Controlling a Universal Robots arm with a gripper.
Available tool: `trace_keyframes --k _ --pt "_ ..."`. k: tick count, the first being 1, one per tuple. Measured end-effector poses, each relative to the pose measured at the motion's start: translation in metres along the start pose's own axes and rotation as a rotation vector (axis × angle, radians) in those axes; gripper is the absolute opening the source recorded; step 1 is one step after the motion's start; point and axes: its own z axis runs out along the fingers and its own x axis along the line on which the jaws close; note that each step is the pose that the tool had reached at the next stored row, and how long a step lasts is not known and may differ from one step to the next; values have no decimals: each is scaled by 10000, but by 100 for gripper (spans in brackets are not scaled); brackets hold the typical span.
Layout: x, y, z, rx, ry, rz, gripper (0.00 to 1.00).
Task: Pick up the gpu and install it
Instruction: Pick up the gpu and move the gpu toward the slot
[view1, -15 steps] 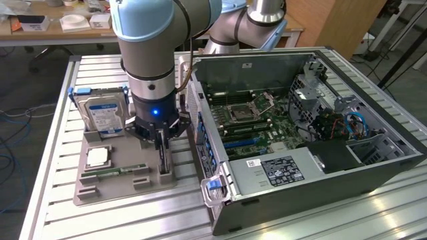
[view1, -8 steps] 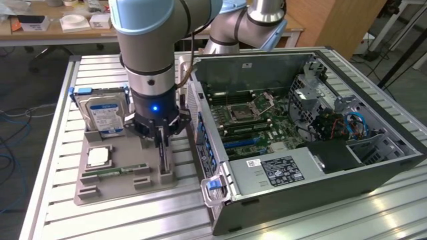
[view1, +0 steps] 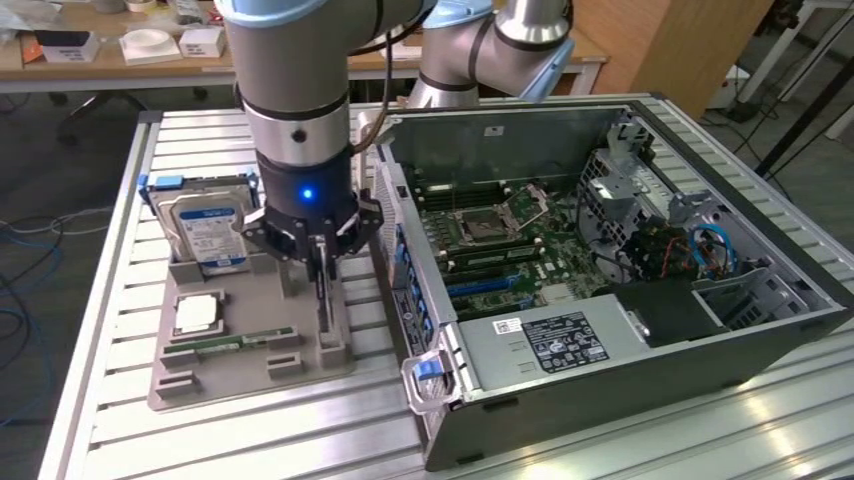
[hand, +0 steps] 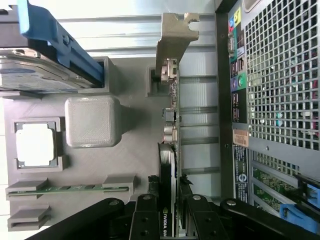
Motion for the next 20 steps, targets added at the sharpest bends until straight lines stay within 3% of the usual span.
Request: trace_keyframes --k 2,13,20 --pt "-1 2 -52 1 1 0 27" --pt "-1 2 -61 0 -1 1 26" --pt "-7 14 -341 -7 1 2 26"
